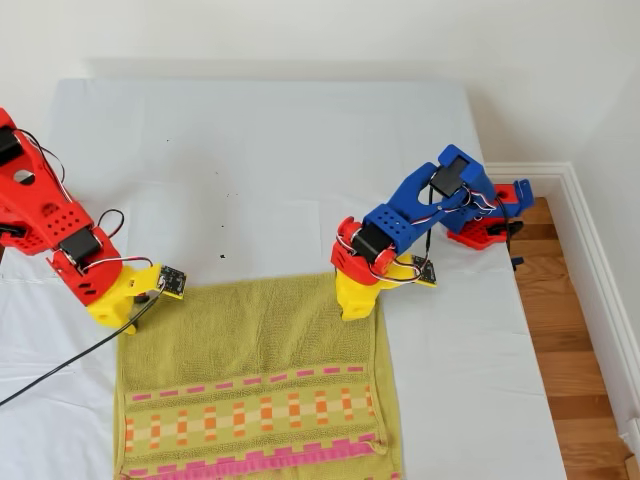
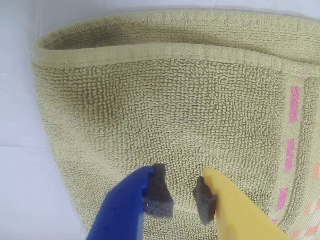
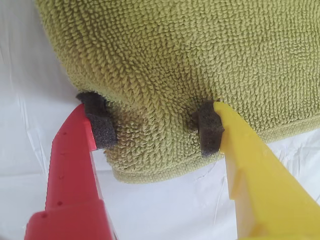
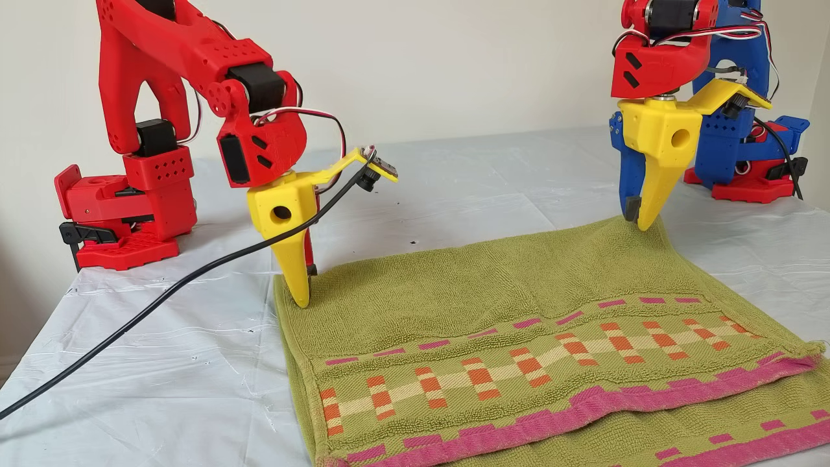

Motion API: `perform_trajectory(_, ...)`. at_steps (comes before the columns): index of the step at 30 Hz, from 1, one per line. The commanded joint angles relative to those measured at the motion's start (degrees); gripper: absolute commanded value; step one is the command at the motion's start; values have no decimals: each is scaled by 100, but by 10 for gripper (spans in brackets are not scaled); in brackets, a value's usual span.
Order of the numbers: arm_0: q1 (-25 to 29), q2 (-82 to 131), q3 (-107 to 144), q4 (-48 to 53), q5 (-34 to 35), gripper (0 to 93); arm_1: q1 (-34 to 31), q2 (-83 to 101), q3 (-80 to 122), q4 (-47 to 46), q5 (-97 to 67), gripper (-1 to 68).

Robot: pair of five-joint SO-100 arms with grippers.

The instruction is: Fold the towel.

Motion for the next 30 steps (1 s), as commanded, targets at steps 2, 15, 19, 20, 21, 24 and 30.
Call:
perform_trajectory(2,88,79,229,-457,-237,290,-70,229,-404,53,35,140)
perform_trajectory(15,-88,-369,325,-176,563,47,-9,264,-369,53,-62,171)
perform_trajectory(19,-141,-387,378,-123,800,14,18,176,-492,53,-114,171)
perform_trajectory(20,-149,-378,387,-123,800,14,35,167,-492,53,-132,171)
perform_trajectory(21,-158,-360,387,-53,809,14,53,176,-492,53,-141,171)
perform_trajectory(24,-123,-105,483,325,598,14,132,202,-448,53,-272,171)
perform_trajectory(30,-211,940,1204,896,703,14,343,545,229,53,-360,185)
